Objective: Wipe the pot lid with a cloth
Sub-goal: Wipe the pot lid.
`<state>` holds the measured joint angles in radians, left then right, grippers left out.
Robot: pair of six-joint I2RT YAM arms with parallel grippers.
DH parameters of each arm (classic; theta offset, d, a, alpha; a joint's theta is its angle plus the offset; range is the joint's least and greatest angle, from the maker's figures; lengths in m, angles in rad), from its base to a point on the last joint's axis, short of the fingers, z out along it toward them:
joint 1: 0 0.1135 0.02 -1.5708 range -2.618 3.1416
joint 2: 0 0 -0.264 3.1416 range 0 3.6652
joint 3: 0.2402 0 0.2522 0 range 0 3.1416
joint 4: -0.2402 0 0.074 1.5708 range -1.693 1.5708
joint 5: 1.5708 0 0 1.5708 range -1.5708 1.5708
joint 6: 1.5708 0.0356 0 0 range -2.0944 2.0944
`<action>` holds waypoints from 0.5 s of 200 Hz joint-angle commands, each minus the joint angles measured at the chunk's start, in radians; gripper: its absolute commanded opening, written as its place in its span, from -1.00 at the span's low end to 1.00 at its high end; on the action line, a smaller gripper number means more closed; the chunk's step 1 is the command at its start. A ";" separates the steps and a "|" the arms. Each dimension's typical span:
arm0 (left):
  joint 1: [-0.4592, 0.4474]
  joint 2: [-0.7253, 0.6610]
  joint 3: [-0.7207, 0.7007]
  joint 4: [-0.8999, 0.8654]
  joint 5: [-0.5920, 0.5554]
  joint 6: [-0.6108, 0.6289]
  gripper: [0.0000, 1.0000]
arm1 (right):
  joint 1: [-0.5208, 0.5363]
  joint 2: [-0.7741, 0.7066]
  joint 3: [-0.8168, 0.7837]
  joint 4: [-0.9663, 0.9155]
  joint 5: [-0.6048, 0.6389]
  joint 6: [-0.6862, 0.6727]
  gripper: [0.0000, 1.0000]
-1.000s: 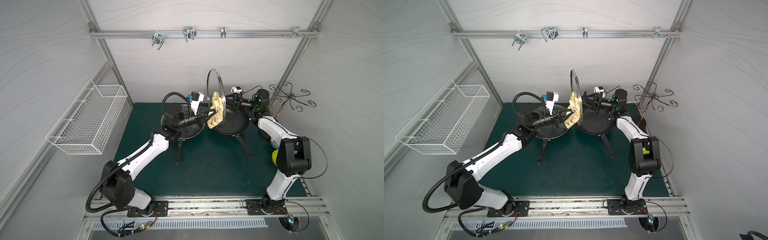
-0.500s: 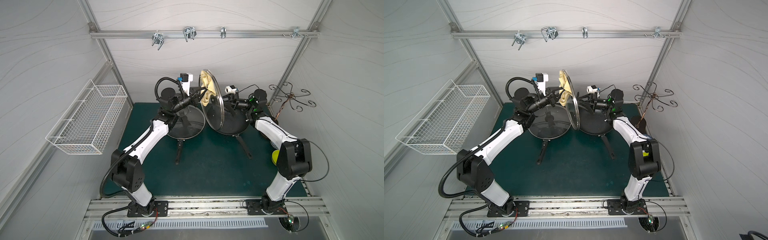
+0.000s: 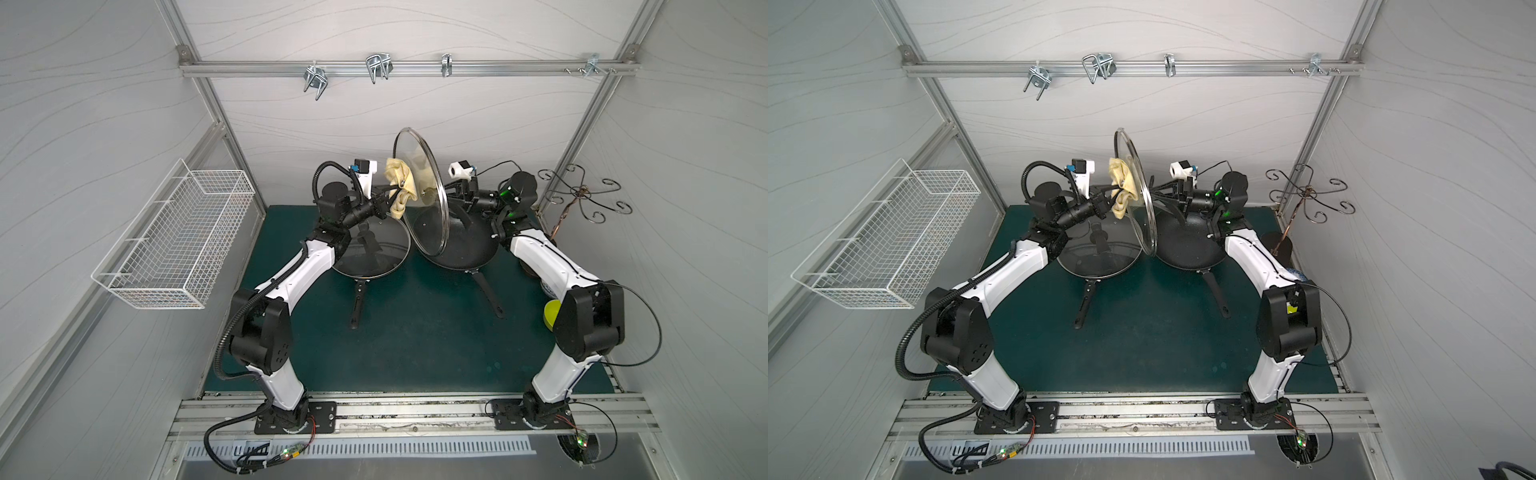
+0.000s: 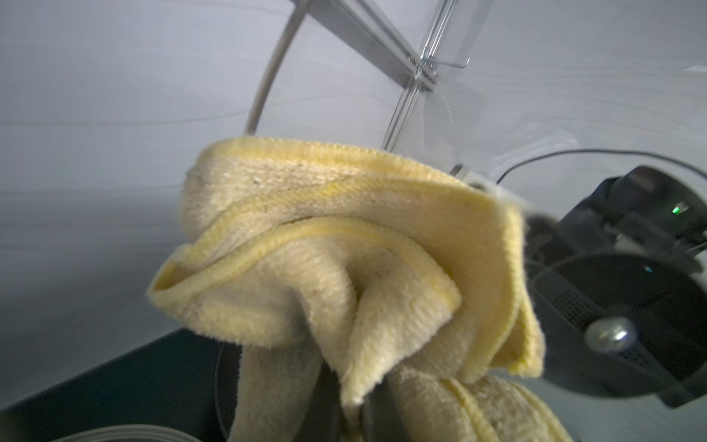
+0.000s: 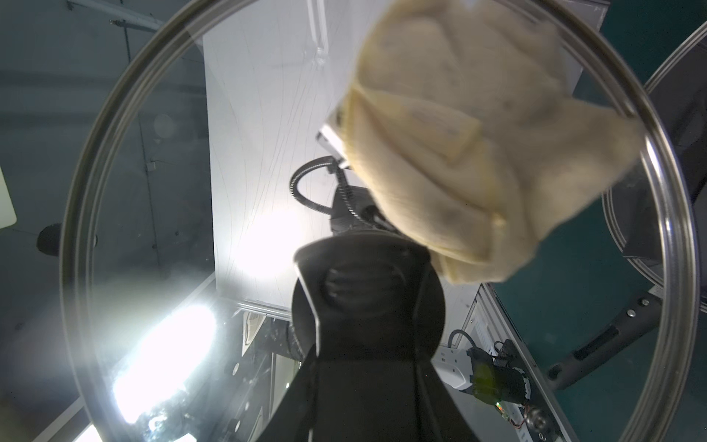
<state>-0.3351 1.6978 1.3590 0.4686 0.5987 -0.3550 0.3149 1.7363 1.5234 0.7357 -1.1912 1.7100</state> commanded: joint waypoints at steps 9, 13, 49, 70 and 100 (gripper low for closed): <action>-0.049 -0.082 -0.084 0.013 0.054 0.038 -1.00 | 0.006 -0.030 0.061 0.120 0.037 0.000 -1.00; -0.057 -0.092 -0.098 0.003 0.055 0.046 -1.00 | 0.006 -0.028 0.062 0.120 0.039 -0.001 -1.00; -0.142 -0.184 -0.160 -0.101 0.058 0.112 -1.00 | -0.003 -0.035 0.045 0.103 0.055 -0.016 -1.00; -0.185 -0.230 -0.175 -0.128 0.058 0.122 -1.00 | -0.012 -0.044 0.024 0.090 0.062 -0.025 -1.00; -0.217 -0.280 -0.172 -0.137 0.070 0.106 -1.00 | -0.024 -0.062 0.002 0.038 0.056 -0.069 -1.00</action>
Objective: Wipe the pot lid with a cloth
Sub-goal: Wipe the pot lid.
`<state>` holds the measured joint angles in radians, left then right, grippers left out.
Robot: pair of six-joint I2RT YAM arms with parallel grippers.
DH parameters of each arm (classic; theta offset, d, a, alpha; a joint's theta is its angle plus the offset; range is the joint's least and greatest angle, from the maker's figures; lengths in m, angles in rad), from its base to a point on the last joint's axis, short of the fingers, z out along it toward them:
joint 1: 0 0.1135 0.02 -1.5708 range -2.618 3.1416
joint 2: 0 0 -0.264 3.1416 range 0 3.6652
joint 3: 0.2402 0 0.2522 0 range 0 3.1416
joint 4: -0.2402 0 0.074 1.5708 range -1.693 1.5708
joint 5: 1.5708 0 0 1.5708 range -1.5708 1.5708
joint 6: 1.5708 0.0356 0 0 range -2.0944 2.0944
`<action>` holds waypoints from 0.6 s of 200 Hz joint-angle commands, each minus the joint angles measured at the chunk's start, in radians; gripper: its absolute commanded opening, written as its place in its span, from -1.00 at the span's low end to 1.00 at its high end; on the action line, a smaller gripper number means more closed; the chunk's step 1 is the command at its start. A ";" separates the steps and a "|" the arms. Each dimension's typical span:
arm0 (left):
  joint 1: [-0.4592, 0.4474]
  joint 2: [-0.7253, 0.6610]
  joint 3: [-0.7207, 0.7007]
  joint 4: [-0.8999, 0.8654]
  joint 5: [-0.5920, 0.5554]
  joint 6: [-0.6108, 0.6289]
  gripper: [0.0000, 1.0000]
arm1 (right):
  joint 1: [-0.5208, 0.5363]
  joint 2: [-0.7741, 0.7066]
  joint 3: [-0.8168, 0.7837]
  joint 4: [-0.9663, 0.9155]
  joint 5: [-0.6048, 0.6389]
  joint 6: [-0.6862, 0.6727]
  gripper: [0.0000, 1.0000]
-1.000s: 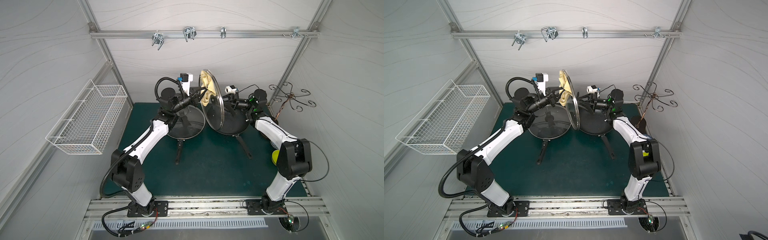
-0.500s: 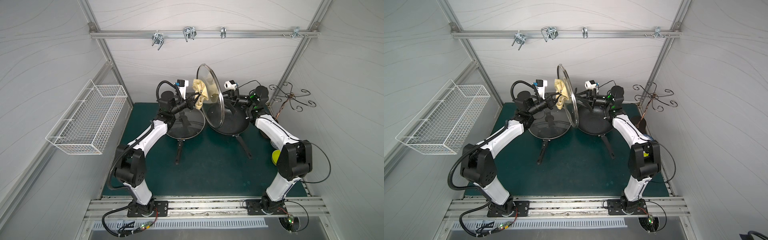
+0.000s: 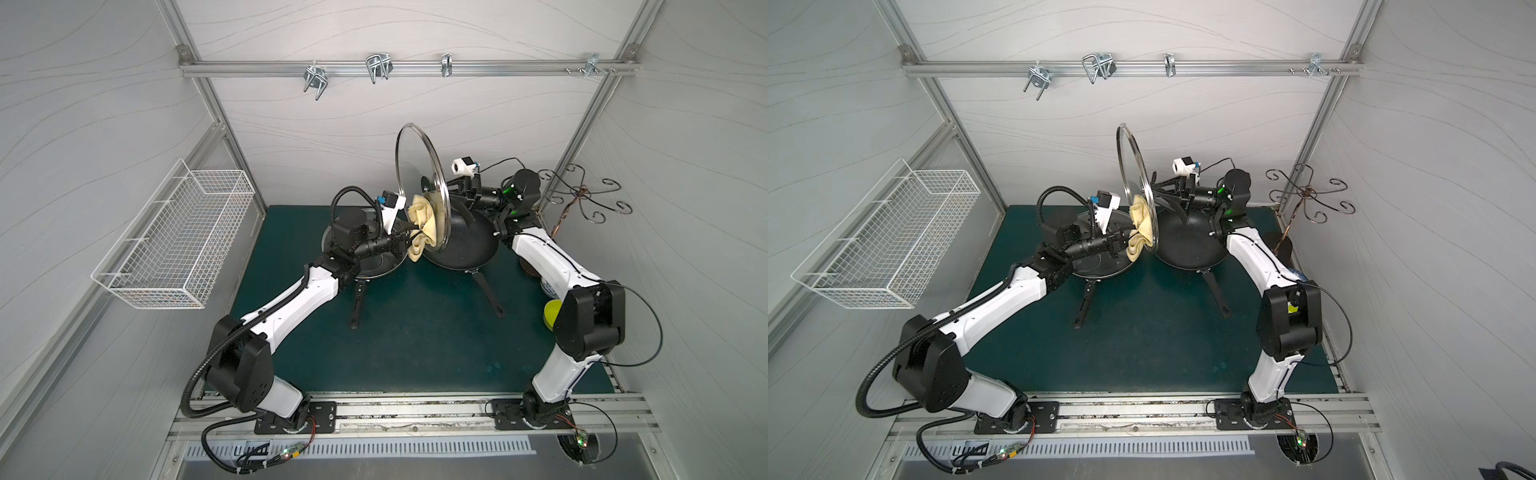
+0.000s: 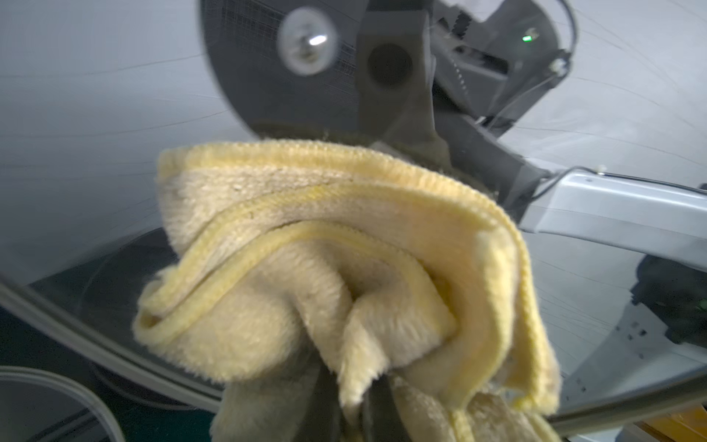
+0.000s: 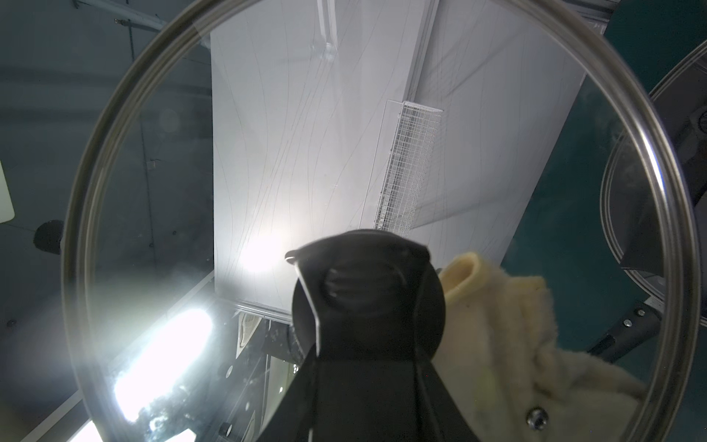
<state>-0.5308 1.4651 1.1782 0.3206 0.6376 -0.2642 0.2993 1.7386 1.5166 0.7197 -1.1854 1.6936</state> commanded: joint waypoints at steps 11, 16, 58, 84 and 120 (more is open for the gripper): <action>-0.027 -0.062 0.025 0.000 0.035 0.016 -1.00 | -0.009 -0.072 0.004 0.031 0.047 -0.071 -1.00; -0.028 -0.067 0.034 -0.002 0.036 0.015 -1.00 | -0.009 -0.073 0.002 0.023 0.048 -0.080 -1.00; -0.029 -0.075 0.133 0.007 -0.024 -0.024 -1.00 | -0.005 -0.080 -0.013 0.025 0.047 -0.092 -1.00; -0.027 -0.072 0.158 0.078 -0.102 -0.057 -1.00 | 0.006 -0.084 -0.015 0.028 0.046 -0.091 -1.00; -0.024 -0.053 0.217 0.094 -0.219 -0.076 -1.00 | 0.023 -0.086 -0.016 0.029 0.028 -0.084 -1.00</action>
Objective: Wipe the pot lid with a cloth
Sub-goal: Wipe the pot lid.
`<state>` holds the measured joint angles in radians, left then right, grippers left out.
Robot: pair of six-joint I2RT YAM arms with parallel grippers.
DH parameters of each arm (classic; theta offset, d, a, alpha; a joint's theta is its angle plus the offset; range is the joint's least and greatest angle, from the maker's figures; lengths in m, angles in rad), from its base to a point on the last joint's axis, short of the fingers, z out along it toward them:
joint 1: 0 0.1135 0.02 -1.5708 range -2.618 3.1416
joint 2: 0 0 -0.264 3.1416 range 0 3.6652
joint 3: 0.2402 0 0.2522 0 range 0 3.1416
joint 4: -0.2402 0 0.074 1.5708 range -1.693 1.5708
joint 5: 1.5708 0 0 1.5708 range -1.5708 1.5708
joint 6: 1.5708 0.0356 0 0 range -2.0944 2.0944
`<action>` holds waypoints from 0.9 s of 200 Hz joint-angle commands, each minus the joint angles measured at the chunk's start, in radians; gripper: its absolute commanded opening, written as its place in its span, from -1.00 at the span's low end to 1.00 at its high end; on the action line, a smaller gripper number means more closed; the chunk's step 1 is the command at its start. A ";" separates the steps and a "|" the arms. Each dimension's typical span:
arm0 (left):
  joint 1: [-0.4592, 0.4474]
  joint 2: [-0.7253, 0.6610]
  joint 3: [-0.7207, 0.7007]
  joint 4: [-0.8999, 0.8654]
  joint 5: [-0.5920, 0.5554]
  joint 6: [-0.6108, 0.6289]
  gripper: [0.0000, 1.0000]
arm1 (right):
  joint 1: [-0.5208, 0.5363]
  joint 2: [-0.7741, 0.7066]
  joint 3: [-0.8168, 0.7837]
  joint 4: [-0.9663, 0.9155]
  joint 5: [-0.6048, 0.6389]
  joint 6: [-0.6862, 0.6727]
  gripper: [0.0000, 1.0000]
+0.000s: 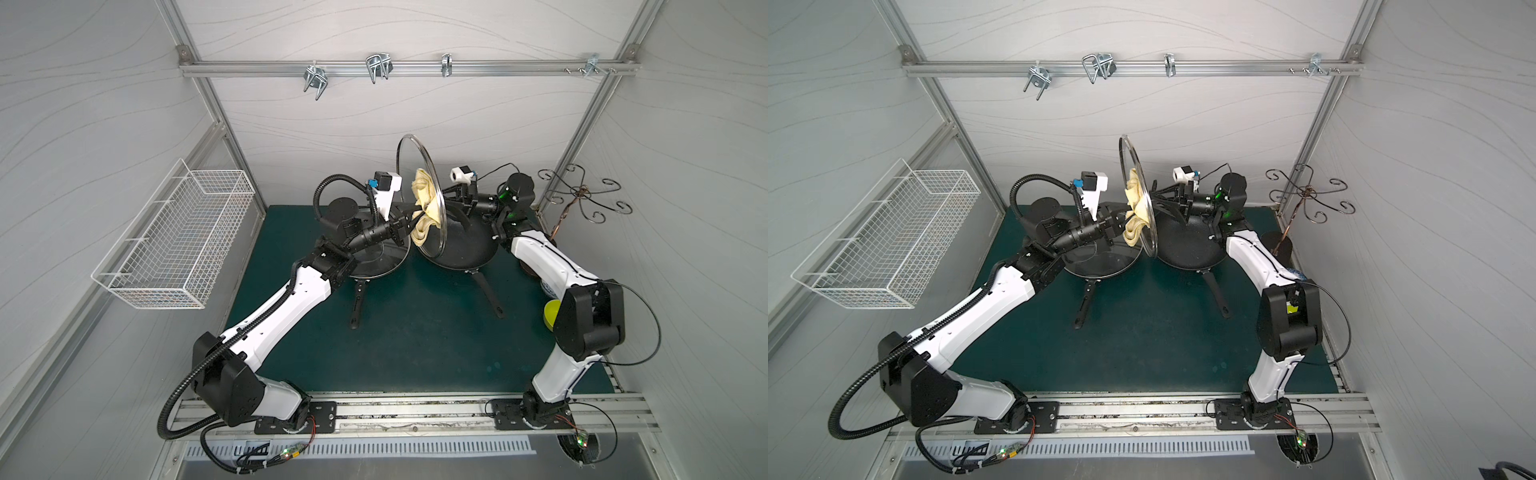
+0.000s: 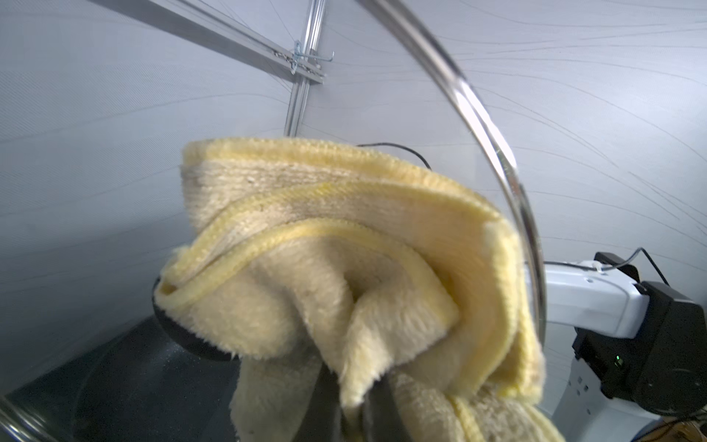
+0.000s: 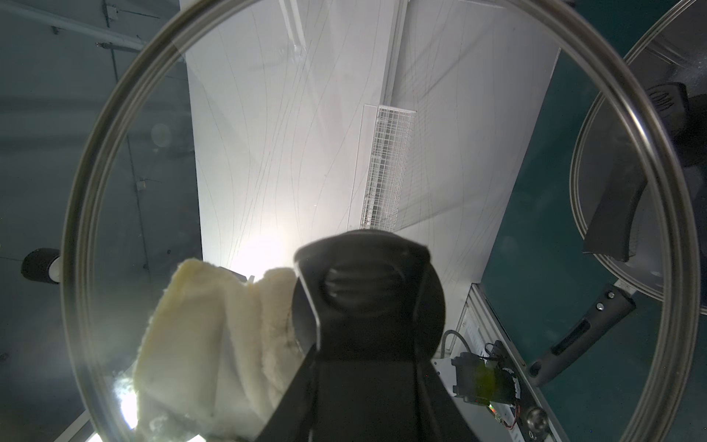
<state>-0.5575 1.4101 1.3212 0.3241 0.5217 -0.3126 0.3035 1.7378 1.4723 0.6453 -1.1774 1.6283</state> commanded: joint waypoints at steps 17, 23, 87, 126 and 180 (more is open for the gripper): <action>0.013 0.021 0.102 0.090 -0.147 -0.025 -1.00 | 0.023 -0.087 0.025 0.112 0.009 -0.018 -1.00; 0.023 0.029 0.116 0.090 -0.152 -0.021 -1.00 | 0.026 -0.087 0.027 0.112 0.002 -0.016 -1.00; 0.195 0.151 0.225 0.128 -0.170 -0.196 -1.00 | 0.029 -0.092 0.065 0.150 -0.034 0.011 -1.00; 0.211 0.193 0.171 0.165 -0.132 -0.229 -1.00 | 0.027 -0.068 0.106 0.186 -0.034 0.050 -1.00; 0.160 0.208 0.026 0.239 -0.098 -0.303 -1.00 | 0.014 -0.011 0.176 0.208 -0.036 0.087 -1.00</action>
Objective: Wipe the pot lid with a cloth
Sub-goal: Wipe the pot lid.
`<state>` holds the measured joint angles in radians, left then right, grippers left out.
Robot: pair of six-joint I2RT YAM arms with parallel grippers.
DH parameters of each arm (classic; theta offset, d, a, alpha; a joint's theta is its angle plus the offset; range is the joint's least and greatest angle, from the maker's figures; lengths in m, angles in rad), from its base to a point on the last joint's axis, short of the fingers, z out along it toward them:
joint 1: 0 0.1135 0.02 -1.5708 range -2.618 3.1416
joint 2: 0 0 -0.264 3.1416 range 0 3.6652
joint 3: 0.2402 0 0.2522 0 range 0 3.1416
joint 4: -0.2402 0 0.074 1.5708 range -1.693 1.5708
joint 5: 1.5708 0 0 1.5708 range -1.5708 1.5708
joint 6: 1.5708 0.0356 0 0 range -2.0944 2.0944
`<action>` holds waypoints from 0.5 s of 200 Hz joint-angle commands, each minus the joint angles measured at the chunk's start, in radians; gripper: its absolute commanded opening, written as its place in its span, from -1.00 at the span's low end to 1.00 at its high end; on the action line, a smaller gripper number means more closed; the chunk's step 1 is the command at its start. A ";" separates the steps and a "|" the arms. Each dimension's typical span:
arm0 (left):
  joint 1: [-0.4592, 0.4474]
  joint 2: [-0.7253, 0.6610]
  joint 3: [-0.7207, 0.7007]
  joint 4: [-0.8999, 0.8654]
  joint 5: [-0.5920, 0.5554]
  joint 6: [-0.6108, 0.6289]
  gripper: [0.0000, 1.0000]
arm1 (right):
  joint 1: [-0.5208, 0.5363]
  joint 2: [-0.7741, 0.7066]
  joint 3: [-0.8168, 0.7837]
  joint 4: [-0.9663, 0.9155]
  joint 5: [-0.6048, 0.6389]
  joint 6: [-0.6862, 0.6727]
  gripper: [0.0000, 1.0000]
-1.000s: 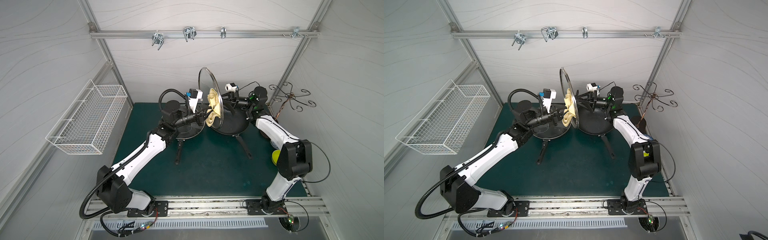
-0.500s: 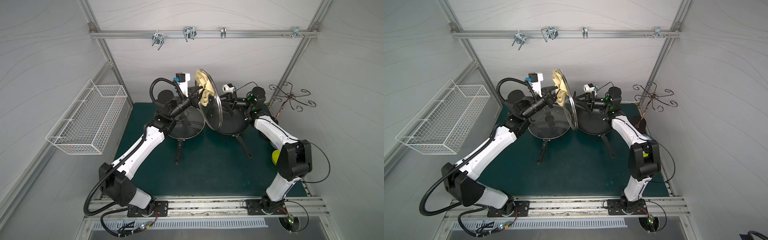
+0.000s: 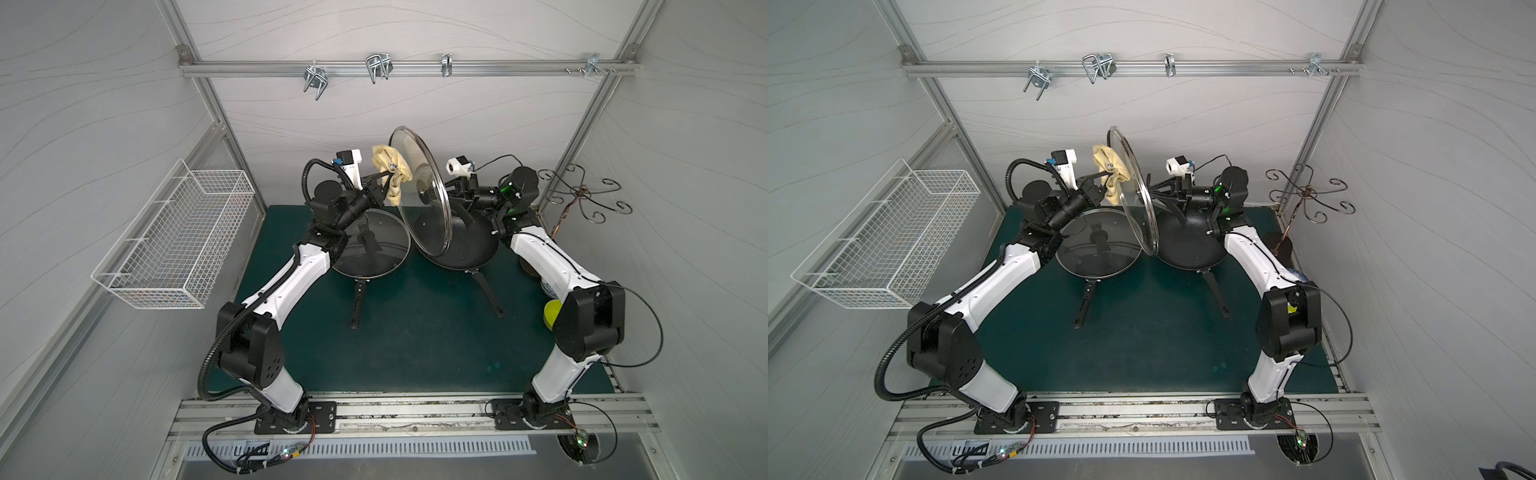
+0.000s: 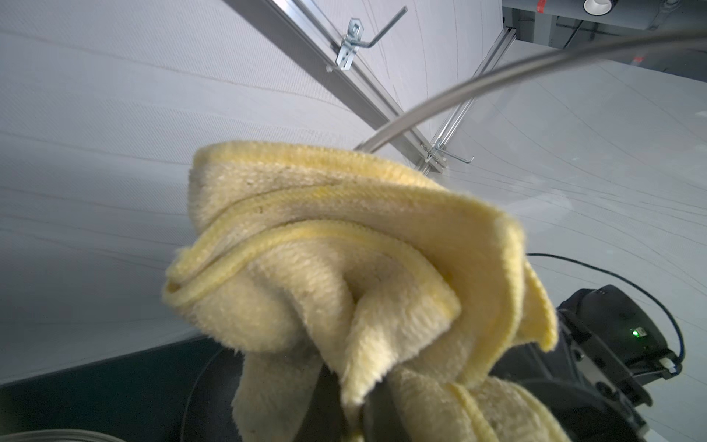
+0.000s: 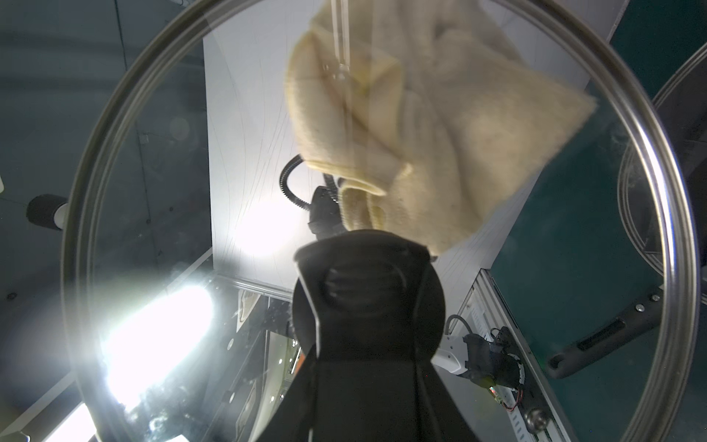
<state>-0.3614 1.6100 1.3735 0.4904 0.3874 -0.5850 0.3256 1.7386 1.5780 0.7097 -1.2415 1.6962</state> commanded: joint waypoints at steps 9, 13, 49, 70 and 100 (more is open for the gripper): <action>-0.055 0.002 -0.043 0.061 0.039 -0.016 -1.00 | -0.011 -0.010 0.073 0.145 0.029 0.021 -1.00; -0.063 0.000 -0.052 0.056 0.039 -0.011 -1.00 | -0.014 -0.009 0.072 0.146 0.030 0.023 -1.00; -0.131 -0.033 -0.114 0.033 0.059 -0.032 -1.00 | -0.047 -0.007 0.050 0.185 0.047 0.053 -1.00; -0.166 -0.060 -0.127 0.002 0.078 -0.045 -1.00 | -0.075 -0.014 0.028 0.195 0.054 0.064 -1.00; -0.215 -0.080 -0.100 -0.046 0.137 -0.014 -1.00 | -0.104 -0.022 -0.005 0.195 0.069 0.065 -1.00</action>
<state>-0.5434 1.5829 1.2350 0.4301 0.4561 -0.6056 0.2413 1.7580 1.5677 0.7712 -1.2388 1.7508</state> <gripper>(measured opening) 0.067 0.331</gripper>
